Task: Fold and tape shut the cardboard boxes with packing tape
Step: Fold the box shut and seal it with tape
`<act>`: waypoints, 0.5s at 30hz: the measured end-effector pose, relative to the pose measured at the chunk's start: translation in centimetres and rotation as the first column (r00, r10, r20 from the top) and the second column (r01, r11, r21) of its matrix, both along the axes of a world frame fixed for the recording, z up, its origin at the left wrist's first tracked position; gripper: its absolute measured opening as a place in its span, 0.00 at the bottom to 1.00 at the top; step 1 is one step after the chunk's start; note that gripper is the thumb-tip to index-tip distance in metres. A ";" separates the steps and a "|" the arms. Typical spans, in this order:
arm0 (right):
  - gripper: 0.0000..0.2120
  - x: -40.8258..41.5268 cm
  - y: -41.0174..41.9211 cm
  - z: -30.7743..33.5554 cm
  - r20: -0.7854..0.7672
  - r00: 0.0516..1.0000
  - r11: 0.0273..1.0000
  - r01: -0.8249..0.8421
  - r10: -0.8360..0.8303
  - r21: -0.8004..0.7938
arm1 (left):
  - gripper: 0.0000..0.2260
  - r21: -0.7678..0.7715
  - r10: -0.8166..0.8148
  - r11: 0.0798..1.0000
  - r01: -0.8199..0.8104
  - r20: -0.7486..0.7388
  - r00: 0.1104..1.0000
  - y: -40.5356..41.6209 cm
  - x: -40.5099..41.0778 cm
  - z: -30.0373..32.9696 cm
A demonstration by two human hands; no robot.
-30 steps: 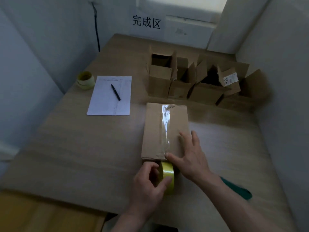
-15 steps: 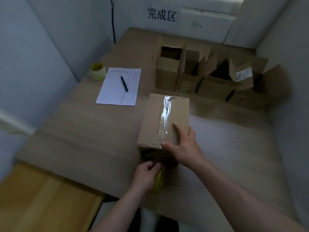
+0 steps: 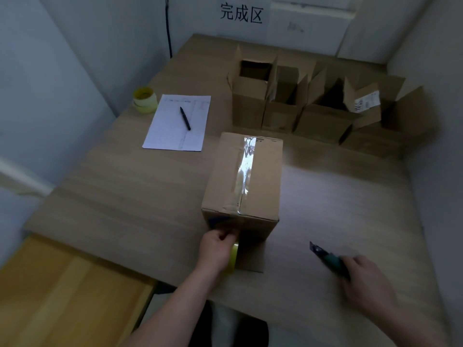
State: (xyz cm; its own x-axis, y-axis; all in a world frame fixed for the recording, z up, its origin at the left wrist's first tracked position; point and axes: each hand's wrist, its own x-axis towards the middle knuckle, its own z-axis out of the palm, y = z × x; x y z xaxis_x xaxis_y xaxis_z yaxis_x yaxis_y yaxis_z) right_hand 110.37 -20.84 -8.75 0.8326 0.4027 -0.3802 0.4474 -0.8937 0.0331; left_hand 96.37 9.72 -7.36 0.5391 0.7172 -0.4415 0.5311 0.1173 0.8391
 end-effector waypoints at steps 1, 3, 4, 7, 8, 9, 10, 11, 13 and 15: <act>0.19 -0.2 0.0 0.0 0.001 0.999 0.998 0.036 -0.036 0.052 | 0.08 0.004 -0.002 1.000 0.002 0.002 1.000 0.0 0.0 0.1; 0.19 -0.6 0.7 0.8 -0.049 0.981 0.947 0.196 -0.189 0.255 | 0.08 0.013 -0.009 1.000 0.009 0.008 1.000 0.1 0.1 0.1; 0.18 -0.9 1.2 1.6 -0.056 0.969 0.886 0.241 -0.239 0.395 | 0.08 0.018 -0.010 1.000 0.010 0.012 1.000 0.1 0.1 0.0; 0.15 -2.5 4.3 6.2 0.150 0.986 0.703 -0.055 -0.074 0.709 | 0.09 0.021 -0.023 1.000 0.023 0.013 1.000 0.3 0.1 0.0; 0.15 -3.4 5.7 7.8 0.217 0.974 0.670 -0.204 0.065 0.714 | 0.09 0.011 -0.030 0.999 0.030 0.014 0.999 0.3 0.1 0.1; 0.15 -4.2 7.1 9.0 0.245 0.949 0.659 -0.316 0.201 0.683 | 0.09 -0.002 -0.038 0.999 0.038 0.014 0.999 0.3 0.1 0.2; 0.15 -4.8 8.4 9.7 0.245 0.919 0.657 -0.392 0.308 0.644 | 0.09 -0.010 -0.046 0.999 0.047 0.016 0.999 0.3 0.1 0.4; 0.15 -5.2 9.7 10.1 0.251 0.892 0.658 -0.448 0.376 0.605 | 0.08 -0.017 -0.048 0.999 0.048 0.020 0.999 0.3 0.2 0.5; 0.15 -5.7 12.0 10.3 0.285 0.866 0.684 -0.500 0.412 0.532 | 0.06 -0.031 -0.048 0.998 0.049 0.016 0.999 0.3 0.1 0.7; 0.16 -5.6 13.5 10.0 0.296 0.862 0.716 -0.506 0.411 0.482 | 0.09 0.010 -0.066 0.998 0.066 -0.042 0.997 0.2 -0.1 0.8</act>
